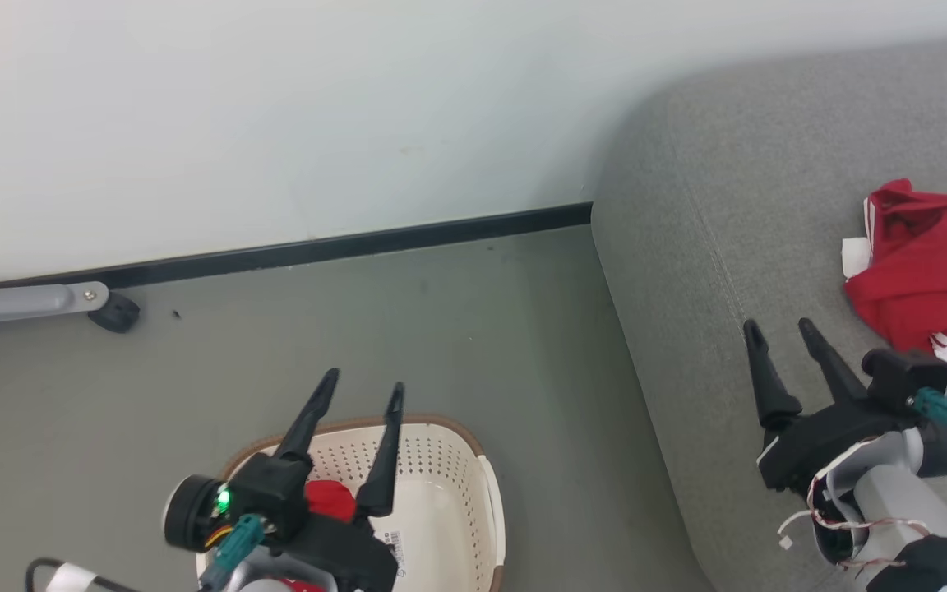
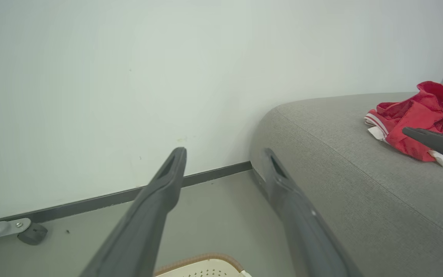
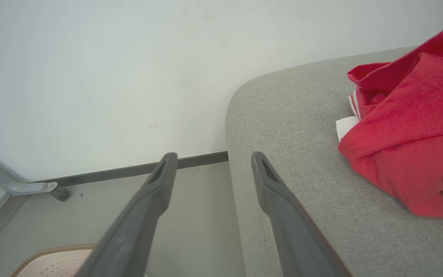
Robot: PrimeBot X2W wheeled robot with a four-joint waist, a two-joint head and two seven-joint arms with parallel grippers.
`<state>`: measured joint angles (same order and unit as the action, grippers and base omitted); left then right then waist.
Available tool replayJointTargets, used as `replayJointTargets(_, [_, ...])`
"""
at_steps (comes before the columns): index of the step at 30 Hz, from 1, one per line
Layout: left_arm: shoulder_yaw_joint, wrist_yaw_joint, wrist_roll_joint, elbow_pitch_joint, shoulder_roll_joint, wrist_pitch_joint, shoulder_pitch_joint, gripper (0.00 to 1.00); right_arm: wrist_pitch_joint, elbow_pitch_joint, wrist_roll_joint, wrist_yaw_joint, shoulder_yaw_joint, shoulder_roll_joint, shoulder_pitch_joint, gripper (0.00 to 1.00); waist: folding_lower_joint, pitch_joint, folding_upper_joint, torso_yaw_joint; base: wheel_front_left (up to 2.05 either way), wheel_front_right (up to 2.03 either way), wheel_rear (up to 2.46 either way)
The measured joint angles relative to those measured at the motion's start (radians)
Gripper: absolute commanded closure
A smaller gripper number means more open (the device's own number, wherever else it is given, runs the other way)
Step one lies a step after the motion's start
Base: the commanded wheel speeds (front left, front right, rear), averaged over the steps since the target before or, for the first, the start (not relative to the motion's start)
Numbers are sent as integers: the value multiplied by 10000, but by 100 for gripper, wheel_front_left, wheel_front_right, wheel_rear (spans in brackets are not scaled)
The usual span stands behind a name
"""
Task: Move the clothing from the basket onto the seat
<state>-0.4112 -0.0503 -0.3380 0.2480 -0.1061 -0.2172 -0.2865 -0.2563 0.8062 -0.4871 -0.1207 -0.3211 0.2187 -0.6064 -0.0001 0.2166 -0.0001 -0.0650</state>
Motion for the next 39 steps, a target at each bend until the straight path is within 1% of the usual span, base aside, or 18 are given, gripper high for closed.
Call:
replayJointTargets(4, [326,-127,-238,79,-119,-61,301,0,0,-566,372,6,-146,-38,500,0,-1,-277,0,141,0,0,0])
replayJointTargets(7, [523,-215,-328,171,-180,-63,546,0,0,-972,570,82,-217,-128,895,0,-1,-491,0,228,0,0,0])
replayJointTargets(9, [612,-219,-389,259,-192,-88,698,0,0,-1256,675,221,-261,-146,1178,0,0,-636,0,276,0,0,0])
replayJointTargets(11, [708,-272,-399,297,-188,-105,841,0,0,-1524,679,278,-249,-144,1474,0,0,-779,0,320,0,0,0])
replayJointTargets(19, [924,-391,-483,391,-194,-140,1393,0,0,-2546,1057,681,-130,-107,2448,0,0,-1284,0,460,0,0,0])
replayJointTargets(21, [1016,-437,-485,399,-194,-148,1530,0,0,-2830,1131,731,-127,-94,2638,0,0,-1370,0,478,0,0,0])
replayJointTargets(27, [1187,-468,-757,516,-188,-150,1708,0,0,-3358,1185,869,-81,-56,3169,0,0,-1607,0,500,0,0,0])
replayJointTargets(33, [1267,-531,-759,602,-178,-150,1977,0,0,-3848,1287,1035,-90,-29,3568,0,0,-1752,0,522,0,0,0])
replayJointTargets(39, [1390,-552,-761,598,-174,-150,2103,0,0,-4299,1375,1120,-75,19,3752,0,2,-1732,1,535,0,0,0])
